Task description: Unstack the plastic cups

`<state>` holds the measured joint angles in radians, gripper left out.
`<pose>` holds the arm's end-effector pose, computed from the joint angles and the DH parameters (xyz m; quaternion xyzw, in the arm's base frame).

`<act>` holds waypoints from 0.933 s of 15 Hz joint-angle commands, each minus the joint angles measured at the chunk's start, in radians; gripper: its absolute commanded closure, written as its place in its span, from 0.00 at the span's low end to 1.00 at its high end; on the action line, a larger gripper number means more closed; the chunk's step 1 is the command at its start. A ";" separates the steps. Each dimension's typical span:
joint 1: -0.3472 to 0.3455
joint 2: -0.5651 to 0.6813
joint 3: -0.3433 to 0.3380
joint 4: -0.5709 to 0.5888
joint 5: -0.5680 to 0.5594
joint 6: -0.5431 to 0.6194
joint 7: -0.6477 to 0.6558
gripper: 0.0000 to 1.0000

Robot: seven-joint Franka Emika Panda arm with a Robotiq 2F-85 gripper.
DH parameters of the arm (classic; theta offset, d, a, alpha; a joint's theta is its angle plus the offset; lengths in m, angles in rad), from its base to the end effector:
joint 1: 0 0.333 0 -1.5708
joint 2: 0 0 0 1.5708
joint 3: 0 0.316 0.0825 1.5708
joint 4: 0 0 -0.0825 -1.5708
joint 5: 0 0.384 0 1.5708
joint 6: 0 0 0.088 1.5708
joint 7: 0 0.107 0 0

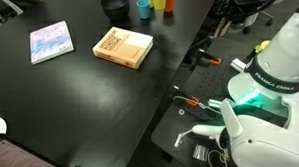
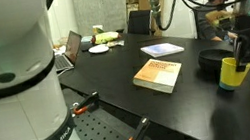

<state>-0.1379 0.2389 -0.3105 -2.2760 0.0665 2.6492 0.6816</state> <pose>0.4941 -0.2397 0.2699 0.8306 -0.5517 0.0752 0.0093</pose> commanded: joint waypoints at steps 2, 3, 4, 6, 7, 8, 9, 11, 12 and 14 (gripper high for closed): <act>-0.043 0.040 0.019 -0.009 0.085 0.052 -0.028 0.99; -0.049 0.053 0.025 -0.003 0.107 0.053 -0.034 0.99; -0.054 0.067 0.031 0.003 0.130 0.058 -0.045 0.99; -0.067 0.098 0.048 0.015 0.180 0.077 -0.074 0.97; -0.067 0.120 0.052 0.026 0.194 0.083 -0.080 0.89; -0.073 0.134 0.062 0.034 0.215 0.083 -0.099 0.68; -0.072 0.151 0.064 0.044 0.225 0.081 -0.102 0.64; -0.076 0.171 0.073 0.060 0.251 0.077 -0.119 0.59; -0.073 0.171 0.068 0.065 0.256 0.058 -0.110 0.53; -0.060 0.158 0.053 0.067 0.243 0.048 -0.099 0.37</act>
<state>-0.1950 0.4039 -0.2555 -2.2347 0.2955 2.7134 0.5982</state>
